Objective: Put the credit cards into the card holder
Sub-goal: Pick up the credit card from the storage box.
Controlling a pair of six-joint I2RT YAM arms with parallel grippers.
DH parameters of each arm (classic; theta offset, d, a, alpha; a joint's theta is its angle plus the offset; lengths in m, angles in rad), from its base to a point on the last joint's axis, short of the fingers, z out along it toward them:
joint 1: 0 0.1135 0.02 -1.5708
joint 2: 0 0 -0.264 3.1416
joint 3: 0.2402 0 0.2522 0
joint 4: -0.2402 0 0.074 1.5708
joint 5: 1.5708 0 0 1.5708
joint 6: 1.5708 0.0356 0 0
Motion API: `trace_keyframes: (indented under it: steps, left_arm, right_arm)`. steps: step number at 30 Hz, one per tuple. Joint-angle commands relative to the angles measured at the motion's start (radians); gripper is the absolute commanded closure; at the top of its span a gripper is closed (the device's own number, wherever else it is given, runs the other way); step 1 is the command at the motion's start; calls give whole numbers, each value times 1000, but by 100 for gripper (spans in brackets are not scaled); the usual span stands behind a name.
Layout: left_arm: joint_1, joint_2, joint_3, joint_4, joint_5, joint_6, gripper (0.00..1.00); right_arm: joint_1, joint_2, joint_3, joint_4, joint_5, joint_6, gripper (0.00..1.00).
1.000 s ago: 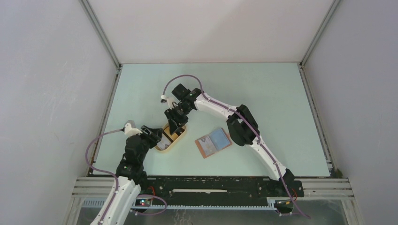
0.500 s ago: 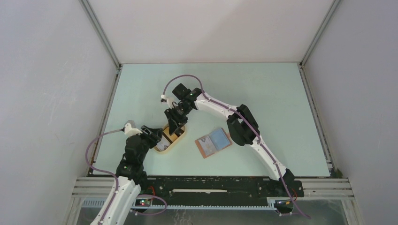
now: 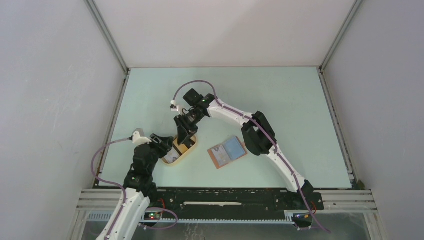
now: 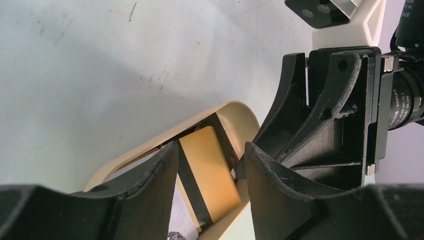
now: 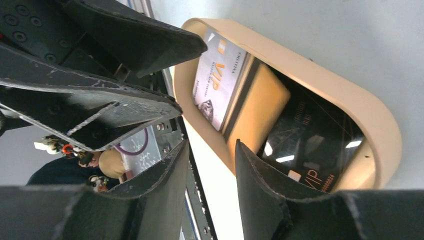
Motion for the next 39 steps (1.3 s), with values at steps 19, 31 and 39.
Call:
trace_keyframes:
  steps: [19,31,39]
  left_arm:
    - [7,-17,-14,23,11,5,44]
    - [7,-17,-16,23,11,5,44]
    - [7,-19,-14,20,11,5,44]
  right_arm:
    - [-7,14,40,-8,198,-8,48]
    - [6,50,61,-28,165,-14,47]
    - [7,49,78,-37,69,9,47]
